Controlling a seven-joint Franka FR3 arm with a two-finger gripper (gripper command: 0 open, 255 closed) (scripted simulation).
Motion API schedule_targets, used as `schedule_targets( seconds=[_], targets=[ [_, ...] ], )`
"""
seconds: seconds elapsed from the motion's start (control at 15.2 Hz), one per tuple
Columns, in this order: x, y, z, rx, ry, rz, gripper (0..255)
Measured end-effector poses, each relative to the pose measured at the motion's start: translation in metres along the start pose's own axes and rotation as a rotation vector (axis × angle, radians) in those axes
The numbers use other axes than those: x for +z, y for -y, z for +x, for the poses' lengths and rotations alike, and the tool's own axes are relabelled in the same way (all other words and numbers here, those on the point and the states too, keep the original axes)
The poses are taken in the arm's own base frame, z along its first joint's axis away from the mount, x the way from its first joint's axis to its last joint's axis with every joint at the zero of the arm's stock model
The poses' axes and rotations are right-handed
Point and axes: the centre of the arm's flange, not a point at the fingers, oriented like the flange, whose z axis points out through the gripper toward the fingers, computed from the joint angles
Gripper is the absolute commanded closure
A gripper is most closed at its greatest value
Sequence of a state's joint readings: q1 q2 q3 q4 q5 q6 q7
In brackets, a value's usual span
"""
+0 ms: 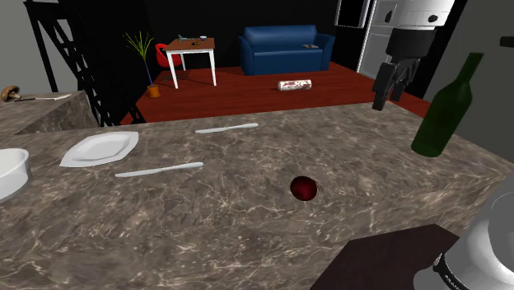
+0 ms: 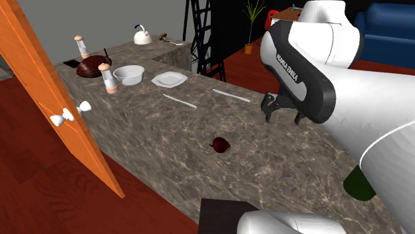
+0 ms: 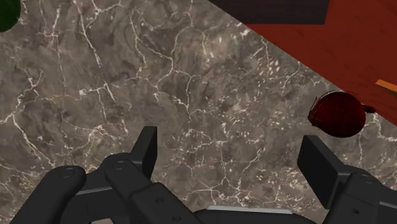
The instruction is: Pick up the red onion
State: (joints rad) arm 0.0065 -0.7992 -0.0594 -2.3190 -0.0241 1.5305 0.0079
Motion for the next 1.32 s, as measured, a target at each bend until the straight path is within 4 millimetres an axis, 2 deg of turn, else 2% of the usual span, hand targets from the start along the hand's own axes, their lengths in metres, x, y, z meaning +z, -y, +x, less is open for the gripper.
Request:
schedule_targets(
  seconds=[0.13,0.4,0.73,0.92,1.32],
  targets=[
    [0.004,0.002,0.002,-0.024,-0.005,0.004,0],
    [0.035,0.02,0.017,-0.203,-0.048,0.033,0],
    [0.078,0.062,0.031,-0.459,-0.11,0.074,0],
    [0.106,0.081,0.039,-0.611,-0.148,0.099,0],
    [0.152,0.137,0.041,-0.92,-0.224,0.148,0]
  ],
)
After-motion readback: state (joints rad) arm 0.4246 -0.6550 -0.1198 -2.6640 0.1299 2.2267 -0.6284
